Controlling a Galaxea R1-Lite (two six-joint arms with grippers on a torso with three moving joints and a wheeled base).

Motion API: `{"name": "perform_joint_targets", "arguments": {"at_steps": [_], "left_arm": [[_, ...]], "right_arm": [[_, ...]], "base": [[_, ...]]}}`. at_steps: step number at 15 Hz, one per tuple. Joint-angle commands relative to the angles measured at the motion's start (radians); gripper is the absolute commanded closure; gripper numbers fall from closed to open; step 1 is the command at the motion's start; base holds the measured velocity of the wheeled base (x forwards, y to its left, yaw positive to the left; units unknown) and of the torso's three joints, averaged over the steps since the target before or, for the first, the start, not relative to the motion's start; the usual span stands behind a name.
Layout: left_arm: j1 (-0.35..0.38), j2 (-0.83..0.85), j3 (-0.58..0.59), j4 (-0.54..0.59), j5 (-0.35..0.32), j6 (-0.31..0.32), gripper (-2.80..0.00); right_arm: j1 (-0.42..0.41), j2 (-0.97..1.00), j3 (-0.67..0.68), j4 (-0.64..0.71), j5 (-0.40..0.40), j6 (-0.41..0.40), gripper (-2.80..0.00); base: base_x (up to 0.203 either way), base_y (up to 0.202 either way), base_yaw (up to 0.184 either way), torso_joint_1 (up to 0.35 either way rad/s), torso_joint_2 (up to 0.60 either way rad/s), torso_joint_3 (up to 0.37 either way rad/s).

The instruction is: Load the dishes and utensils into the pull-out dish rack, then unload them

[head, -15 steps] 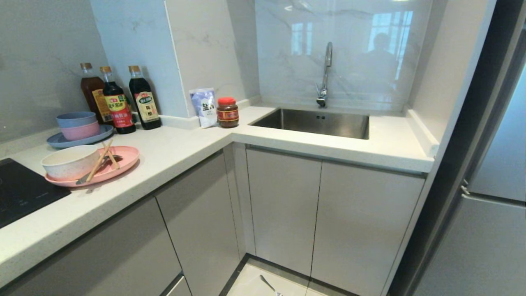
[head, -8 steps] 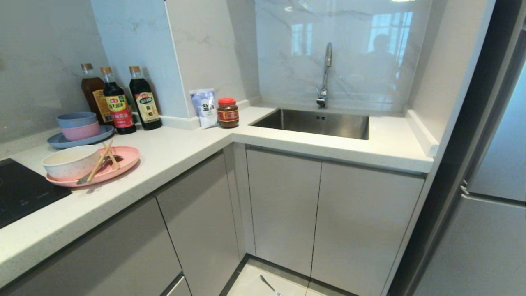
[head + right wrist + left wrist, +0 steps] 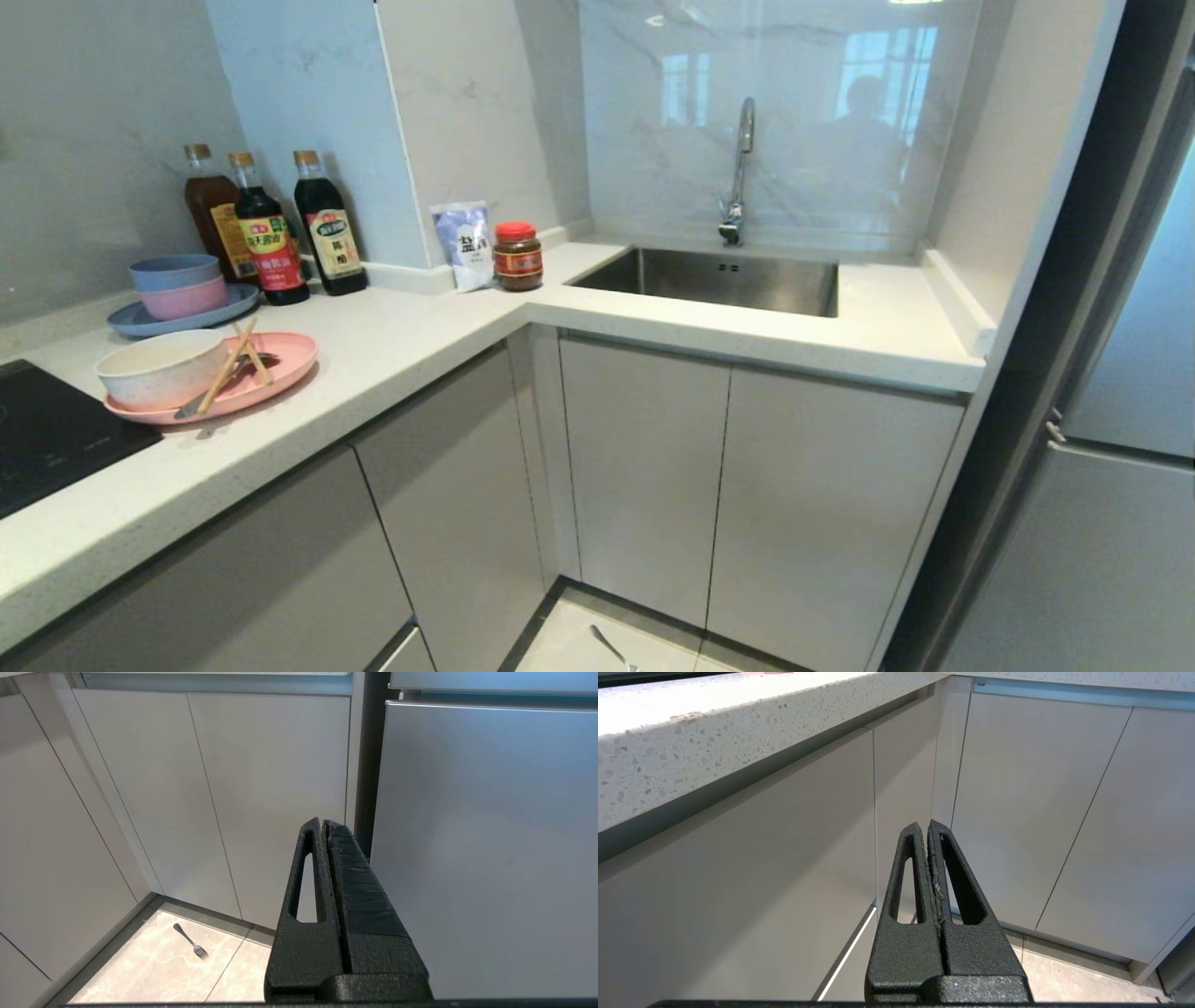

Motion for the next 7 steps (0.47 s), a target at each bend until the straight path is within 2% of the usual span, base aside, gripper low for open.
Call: {"name": "perform_joint_targets", "arguments": {"at_steps": [1,7], "left_arm": [[0.0,0.001,0.0,0.0,0.0,0.0,0.0],[0.0,0.001,0.0,0.0,0.0,0.0,0.0]], "right_arm": [[0.0,0.0,0.0,0.001,0.0,0.003,0.0],[-0.001,0.0,0.0,0.0,0.0,0.006,0.0]], "base": [[0.0,0.0,0.0,0.0,0.0,0.0],[0.0,0.0,0.0,0.0,0.0,0.0]]}}
